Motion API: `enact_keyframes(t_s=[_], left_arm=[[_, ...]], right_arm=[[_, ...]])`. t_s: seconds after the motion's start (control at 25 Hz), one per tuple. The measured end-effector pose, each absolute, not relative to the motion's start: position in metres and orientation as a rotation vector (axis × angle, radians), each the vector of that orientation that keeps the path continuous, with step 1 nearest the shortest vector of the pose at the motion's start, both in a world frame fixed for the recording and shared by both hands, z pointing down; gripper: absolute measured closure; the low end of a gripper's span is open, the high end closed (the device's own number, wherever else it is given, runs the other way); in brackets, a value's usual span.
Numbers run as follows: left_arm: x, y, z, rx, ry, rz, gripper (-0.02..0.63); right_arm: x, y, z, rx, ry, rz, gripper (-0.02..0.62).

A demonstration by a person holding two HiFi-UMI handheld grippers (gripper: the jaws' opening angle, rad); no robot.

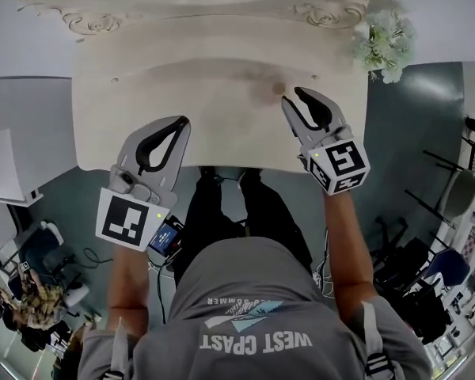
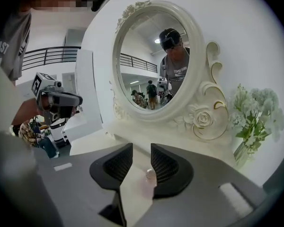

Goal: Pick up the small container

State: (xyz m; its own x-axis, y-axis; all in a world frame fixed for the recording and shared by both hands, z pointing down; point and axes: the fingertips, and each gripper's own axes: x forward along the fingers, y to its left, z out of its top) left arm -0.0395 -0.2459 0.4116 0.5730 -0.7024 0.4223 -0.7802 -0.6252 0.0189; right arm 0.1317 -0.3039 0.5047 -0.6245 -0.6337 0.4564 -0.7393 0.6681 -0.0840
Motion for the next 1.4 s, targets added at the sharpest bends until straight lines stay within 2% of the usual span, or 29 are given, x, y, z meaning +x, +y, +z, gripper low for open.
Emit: enact_keyframes(t_s=[0.44,0.72,1.0,1.24,1.4], left_arm=[[-0.044,-0.254,0.440,2.584,-1.225,0.603,0.604],[-0.045,-0.258,0.459,2.572,-1.206,0.616,0.604],[-0.045,-0.264,0.476,2.567,-1.189,0.636,0.604],[-0.046,-0.266,0.482,2.586,-1.174,0.651,0.604],[-0.051,-0.264,0.480,2.579,-1.184,0.635,0.604]], right_arm=[[0.126,-0.323,0.565,1.041,-2.453,0.410,0.399],[0.121,-0.329,0.602,1.006,-2.416,0.432,0.379],[0.120,-0.335,0.635,0.997,-2.375,0.427,0.388],[0.122,-0.340,0.647,1.030,-2.352,0.397,0.451],[0.121,-0.340,0.645,1.056,-2.328,0.381,0.457]])
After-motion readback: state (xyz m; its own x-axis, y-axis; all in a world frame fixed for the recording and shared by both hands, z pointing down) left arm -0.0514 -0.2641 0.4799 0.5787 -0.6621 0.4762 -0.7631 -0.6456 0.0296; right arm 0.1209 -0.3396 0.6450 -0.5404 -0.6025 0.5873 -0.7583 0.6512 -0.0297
